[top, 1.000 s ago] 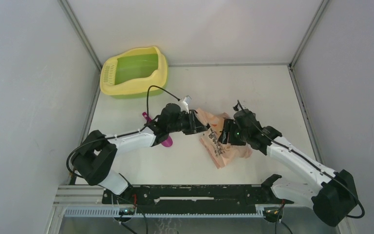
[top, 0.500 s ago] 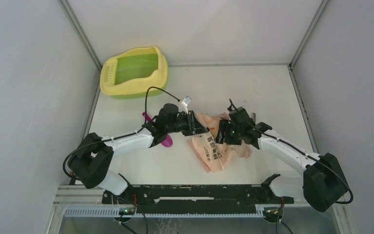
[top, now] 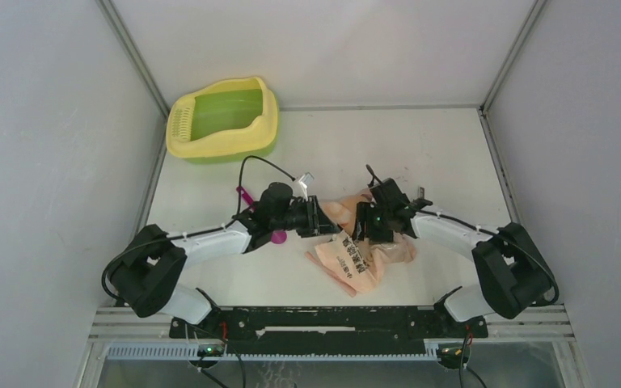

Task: Fill the litter box with clean litter
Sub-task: Open the cat litter bag at the center of the board.

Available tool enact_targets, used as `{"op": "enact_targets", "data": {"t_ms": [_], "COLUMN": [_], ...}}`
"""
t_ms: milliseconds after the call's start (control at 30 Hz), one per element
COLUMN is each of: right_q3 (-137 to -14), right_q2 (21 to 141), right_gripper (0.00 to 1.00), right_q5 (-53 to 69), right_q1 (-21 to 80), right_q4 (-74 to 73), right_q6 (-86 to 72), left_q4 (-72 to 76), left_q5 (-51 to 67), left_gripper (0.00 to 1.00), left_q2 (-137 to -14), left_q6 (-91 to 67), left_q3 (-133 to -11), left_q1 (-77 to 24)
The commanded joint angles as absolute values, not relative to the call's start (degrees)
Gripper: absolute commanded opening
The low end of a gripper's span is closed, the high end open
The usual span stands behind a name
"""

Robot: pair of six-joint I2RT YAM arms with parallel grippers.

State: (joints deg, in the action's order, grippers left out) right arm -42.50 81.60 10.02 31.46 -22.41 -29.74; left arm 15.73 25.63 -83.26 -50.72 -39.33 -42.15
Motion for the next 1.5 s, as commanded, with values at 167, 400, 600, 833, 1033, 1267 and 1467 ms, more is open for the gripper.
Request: {"op": "enact_targets", "data": {"t_ms": [167,400,600,833,1033,1267,1467], "right_q3": [-47.7,-52.2,-51.8,-48.2,-40.9,-33.2,-27.4], "right_q2": [90.2,93.6,84.2,69.9,57.2,42.6,32.3], "right_gripper": [0.66,0.68,0.72,0.78,0.84,0.92,0.96], "right_q5": [8.8,9.4,8.3,5.9,4.9,3.8,1.8], "right_q1": [31.8,32.0,33.8,36.5,38.2,39.4,42.9], "right_q4": [-18.8,-19.1,-22.8,-29.7,-33.2,-37.5,-37.0], "right_q6": [-26.9,-24.4,-22.9,-24.5,-30.8,-42.7,-54.0], "left_q4": [17.4,16.2,13.8,13.0,15.6,14.7,14.2], "left_q5": [25.8,25.4,25.2,24.7,25.5,25.8,25.9], "left_gripper": [0.3,0.31,0.31,0.32,0.32,0.32,0.32], "left_q2": [-80.5,-78.3,-74.7,-74.7,-75.3,-74.7,-73.2], "left_q6": [-51.5,-51.6,-51.4,-50.7,-52.5,-52.6,-53.1], "left_q3": [-35.4,-33.5,-32.7,-33.3,-33.8,-34.9,-35.1], "left_q1": [-42.8,-42.8,-43.0,-42.9,-43.0,-43.0,-43.0]}}
